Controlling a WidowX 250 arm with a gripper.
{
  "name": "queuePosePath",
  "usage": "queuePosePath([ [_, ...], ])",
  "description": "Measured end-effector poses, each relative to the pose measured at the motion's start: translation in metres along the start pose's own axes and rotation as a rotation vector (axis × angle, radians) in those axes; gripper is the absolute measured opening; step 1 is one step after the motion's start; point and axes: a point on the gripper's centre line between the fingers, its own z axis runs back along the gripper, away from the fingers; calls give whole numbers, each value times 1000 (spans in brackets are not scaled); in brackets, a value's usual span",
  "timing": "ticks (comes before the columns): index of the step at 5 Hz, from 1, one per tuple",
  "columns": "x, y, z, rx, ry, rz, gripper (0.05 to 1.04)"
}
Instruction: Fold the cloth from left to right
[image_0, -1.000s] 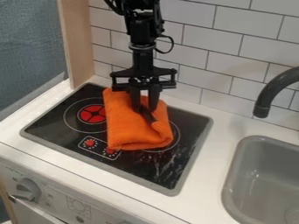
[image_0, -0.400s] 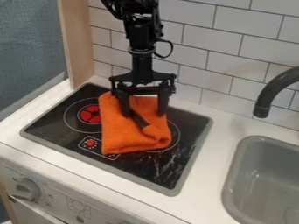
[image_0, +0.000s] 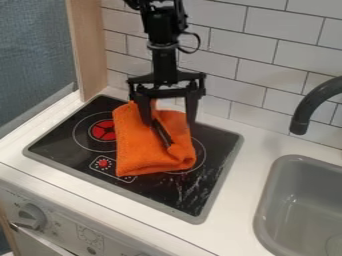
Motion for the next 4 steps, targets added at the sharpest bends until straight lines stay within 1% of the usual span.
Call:
queuePosePath([
  [1, 1, -4, 26, -9, -30, -13, 999],
  [2, -2, -4, 50, -26, -78, -38, 999],
  [3, -7, 1, 62, -1, -100, -41, 999],
  [4, -7, 1, 62, -1, -100, -43, 999],
])
